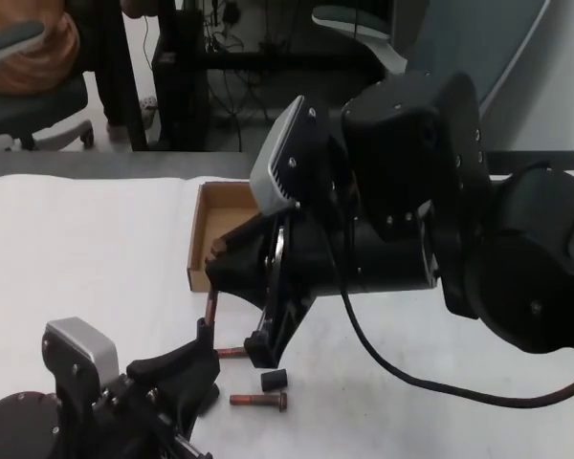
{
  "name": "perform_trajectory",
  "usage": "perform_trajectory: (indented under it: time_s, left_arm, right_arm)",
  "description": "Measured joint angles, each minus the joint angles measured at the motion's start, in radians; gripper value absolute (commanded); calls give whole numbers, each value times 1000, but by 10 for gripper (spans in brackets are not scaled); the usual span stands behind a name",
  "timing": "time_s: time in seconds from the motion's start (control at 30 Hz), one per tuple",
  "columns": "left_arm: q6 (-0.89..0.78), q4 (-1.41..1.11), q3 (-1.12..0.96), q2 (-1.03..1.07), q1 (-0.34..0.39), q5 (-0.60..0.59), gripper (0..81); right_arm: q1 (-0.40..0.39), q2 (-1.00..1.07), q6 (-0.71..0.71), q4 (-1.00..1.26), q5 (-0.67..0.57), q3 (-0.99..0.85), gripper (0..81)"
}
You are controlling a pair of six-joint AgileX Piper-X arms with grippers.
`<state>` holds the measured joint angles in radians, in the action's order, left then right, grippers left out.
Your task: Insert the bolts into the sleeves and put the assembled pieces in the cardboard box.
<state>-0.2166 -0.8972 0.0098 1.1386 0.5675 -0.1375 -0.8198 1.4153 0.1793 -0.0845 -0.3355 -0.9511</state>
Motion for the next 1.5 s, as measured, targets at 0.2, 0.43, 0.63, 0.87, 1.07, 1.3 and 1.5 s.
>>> perform_trajectory:
  time_s: [0.2,0.43,0.63,0.87,1.07,1.3,1.5]
  left_arm:
    - [0,-1,0,2,0,-2,18]
    - [0,-8,2,2,0,-5,18]
    - [16,-23,5,2,0,-5,18]
    - [26,-47,7,8,0,-5,18]
    - [42,-59,-3,9,2,-11,18]
    - [48,-59,-12,9,2,-43,18]
    - [60,-89,-21,9,2,-74,18]
  right_arm:
    - [0,25,6,14,-2,0,4]
    - [0,25,-7,13,-8,0,4]
    - [0,25,-8,10,-10,-4,4]
    - [0,25,-24,8,-10,-8,4]
    - [2,25,-29,3,-7,-13,4]
    - [2,20,-39,3,-5,-16,4]
    - [2,20,-31,-23,-10,-18,4]
